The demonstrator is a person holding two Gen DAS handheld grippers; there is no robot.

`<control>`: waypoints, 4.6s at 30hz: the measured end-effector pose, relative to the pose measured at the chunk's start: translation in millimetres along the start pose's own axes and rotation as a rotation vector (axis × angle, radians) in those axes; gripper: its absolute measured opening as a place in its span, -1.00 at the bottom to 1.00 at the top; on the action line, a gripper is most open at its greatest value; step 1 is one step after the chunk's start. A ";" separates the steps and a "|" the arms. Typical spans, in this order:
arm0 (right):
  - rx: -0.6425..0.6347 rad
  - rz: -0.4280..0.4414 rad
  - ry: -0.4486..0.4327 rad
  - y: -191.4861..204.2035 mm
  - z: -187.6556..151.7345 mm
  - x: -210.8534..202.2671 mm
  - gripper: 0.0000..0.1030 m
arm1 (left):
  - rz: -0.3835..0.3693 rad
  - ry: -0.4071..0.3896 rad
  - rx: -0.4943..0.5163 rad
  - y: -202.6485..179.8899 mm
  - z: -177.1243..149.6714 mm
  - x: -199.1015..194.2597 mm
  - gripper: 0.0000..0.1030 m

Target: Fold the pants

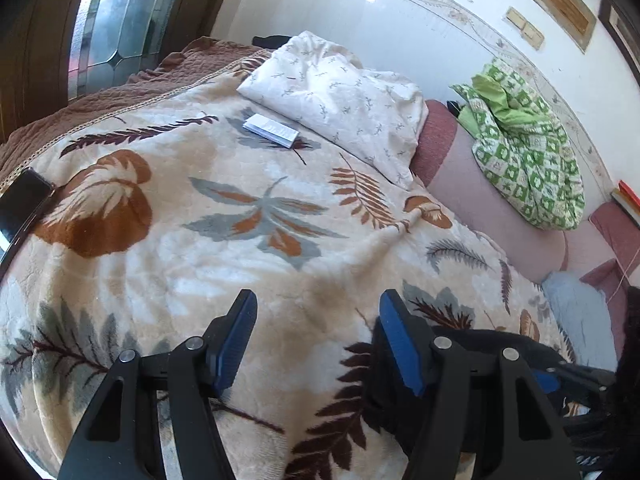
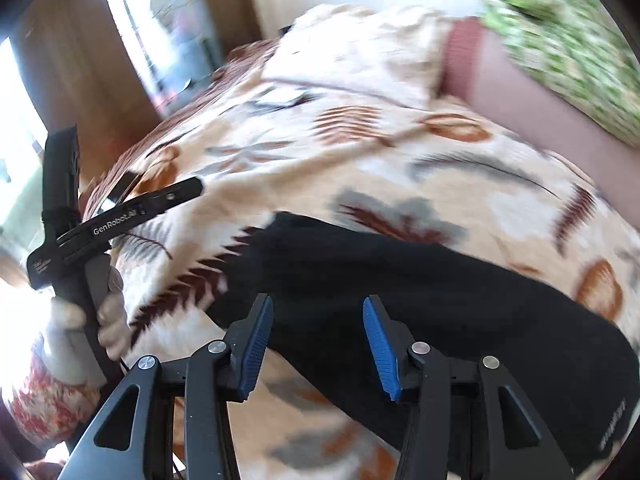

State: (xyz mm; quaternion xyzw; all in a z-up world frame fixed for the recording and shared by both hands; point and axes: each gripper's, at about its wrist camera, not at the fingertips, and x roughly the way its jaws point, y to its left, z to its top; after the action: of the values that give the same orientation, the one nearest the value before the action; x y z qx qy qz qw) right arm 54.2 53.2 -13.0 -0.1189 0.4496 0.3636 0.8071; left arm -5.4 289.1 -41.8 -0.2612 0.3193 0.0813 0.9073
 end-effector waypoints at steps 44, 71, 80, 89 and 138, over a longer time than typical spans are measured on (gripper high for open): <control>0.914 -0.476 -0.081 -296.1 -235.8 -120.0 -0.06 | -0.101 0.218 0.260 -81.5 -74.0 45.6 0.24; 0.012 -0.286 0.297 25.2 84.0 124.8 0.15 | -0.050 0.066 -0.267 48.5 4.2 4.0 0.24; 0.037 -0.308 0.300 12.5 73.4 119.8 -0.49 | -0.080 0.100 -0.269 46.4 0.9 11.6 0.24; 0.130 -0.194 0.230 -2.8 76.6 96.1 -0.52 | -0.203 0.235 -0.065 -18.9 -37.0 36.1 0.26; 0.552 0.010 -0.203 -199.8 -55.1 -96.5 -0.07 | -0.368 0.398 0.155 -165.5 -138.4 18.5 0.26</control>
State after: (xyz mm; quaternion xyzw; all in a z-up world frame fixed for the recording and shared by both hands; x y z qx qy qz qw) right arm 125.7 -163.1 7.1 0.1446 0.4491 0.2416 0.8479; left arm -13.3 75.3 -74.8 -0.2557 0.4434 -0.1624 0.8436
